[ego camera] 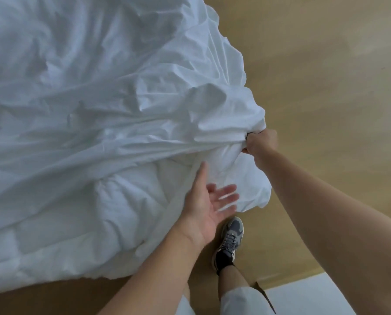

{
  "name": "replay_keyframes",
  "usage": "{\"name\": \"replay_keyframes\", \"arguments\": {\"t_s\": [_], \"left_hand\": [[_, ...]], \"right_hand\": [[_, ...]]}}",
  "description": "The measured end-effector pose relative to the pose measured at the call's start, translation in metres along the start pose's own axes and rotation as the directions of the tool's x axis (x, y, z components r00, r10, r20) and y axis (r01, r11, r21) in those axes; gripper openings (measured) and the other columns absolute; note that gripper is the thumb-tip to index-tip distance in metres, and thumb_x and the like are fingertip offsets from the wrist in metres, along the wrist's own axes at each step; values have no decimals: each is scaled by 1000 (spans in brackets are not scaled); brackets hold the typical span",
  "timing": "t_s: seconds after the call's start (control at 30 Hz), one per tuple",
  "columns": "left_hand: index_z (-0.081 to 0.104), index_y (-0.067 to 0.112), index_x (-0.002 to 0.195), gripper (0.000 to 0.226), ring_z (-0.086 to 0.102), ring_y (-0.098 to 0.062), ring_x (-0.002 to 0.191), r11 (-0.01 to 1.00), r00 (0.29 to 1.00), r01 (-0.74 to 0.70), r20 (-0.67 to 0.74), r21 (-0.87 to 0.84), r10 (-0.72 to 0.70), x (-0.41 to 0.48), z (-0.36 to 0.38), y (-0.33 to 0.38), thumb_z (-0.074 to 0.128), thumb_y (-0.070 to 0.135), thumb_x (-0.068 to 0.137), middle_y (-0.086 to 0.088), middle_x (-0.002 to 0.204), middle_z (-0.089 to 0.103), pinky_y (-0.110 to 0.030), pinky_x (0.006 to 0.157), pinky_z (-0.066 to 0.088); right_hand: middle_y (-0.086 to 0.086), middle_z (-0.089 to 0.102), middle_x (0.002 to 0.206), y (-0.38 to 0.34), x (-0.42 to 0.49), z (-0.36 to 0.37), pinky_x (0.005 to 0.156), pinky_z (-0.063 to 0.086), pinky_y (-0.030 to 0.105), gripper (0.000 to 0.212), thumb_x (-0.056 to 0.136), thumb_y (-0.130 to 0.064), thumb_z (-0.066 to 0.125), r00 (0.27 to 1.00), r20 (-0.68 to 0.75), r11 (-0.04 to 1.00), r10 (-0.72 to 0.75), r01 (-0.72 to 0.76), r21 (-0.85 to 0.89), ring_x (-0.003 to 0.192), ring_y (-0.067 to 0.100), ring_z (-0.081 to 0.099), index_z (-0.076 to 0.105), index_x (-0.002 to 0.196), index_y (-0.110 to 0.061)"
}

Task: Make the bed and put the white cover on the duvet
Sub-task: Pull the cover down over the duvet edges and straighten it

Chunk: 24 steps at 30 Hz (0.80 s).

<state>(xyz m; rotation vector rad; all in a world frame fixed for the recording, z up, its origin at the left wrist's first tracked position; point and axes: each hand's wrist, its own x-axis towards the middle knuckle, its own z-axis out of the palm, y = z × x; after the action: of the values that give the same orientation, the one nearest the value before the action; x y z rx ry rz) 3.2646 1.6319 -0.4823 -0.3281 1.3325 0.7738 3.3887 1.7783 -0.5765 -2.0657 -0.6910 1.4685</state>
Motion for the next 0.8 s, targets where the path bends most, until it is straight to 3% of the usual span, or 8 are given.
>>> {"name": "replay_keyframes", "arguments": {"t_s": [0.07, 0.1, 0.23, 0.3, 0.4, 0.57, 0.7, 0.8], "left_hand": [[53, 7, 127, 104, 59, -41, 121, 978, 970, 204, 124, 47, -209, 8, 5, -19, 60, 90, 66, -19, 131, 64, -63, 101, 47], [52, 8, 131, 106, 56, -38, 122, 983, 978, 180, 113, -23, -176, 20, 6, -16, 61, 90, 64, -16, 136, 58, -61, 99, 48], [63, 19, 121, 55, 57, -23, 107, 955, 973, -196, -162, -222, 162, 70, 14, 29, 74, 52, 79, -6, 119, 60, -46, 103, 45], [65, 19, 100, 17, 59, -20, 77, 941, 952, -284, -170, -183, 254, 77, 11, 44, 66, 25, 84, -4, 94, 62, -36, 84, 50], [68, 15, 104, 32, 66, -19, 85, 874, 882, -470, -91, -124, 462, 74, 4, 50, 57, 1, 76, -2, 94, 68, -32, 78, 53], [59, 18, 66, 22, 53, -17, 76, 680, 681, -732, 32, 35, 731, 60, -6, 74, 59, 1, 52, 1, 74, 54, -30, 67, 44], [68, 17, 71, 25, 56, -19, 75, 813, 817, -575, 31, 92, 575, 69, -12, 95, 58, 1, 54, -1, 74, 60, -29, 65, 47], [70, 16, 89, 26, 60, -21, 80, 839, 841, -540, -2, 70, 541, 77, -22, 95, 68, 10, 64, -3, 80, 66, -32, 68, 50]], "right_hand": [[10, 68, 95, 3, 3, -1, 66, 63, 37, 24, 82, 5, 50, 1000, 7, 998, -14, 15, -65, 69, 23, 64, 68, 84, -11], [9, 69, 95, 5, 5, -2, 69, 64, 38, 24, 82, 4, 51, 1000, 17, 996, -22, 23, -88, 67, 22, 64, 68, 82, -12], [6, 69, 100, 12, 7, -11, 65, 64, 36, 19, 85, 0, 56, 995, 72, 982, -67, 78, -169, 72, 25, 70, 69, 92, -12], [5, 68, 102, 19, 3, -16, 61, 62, 31, 17, 89, -2, 58, 993, 102, 980, -66, 84, -180, 79, 27, 71, 67, 93, -15], [2, 67, 102, 32, -11, -16, 63, 62, 29, 21, 92, 1, 57, 990, 140, 999, -20, 25, -31, 88, 23, 69, 64, 90, -18], [4, 70, 103, 56, -33, -12, 73, 63, 34, 11, 93, -7, 67, 983, 183, 989, -3, -23, 144, 84, 20, 72, 66, 103, -11], [7, 70, 109, 63, -43, -6, 76, 64, 40, 16, 93, -12, 67, 989, 150, 998, -11, 3, 56, 81, 21, 74, 64, 109, -12], [6, 71, 103, 48, -49, 0, 76, 63, 47, 12, 94, -16, 57, 982, 153, 989, -114, 127, -79, 74, 20, 73, 62, 105, -15]]}}
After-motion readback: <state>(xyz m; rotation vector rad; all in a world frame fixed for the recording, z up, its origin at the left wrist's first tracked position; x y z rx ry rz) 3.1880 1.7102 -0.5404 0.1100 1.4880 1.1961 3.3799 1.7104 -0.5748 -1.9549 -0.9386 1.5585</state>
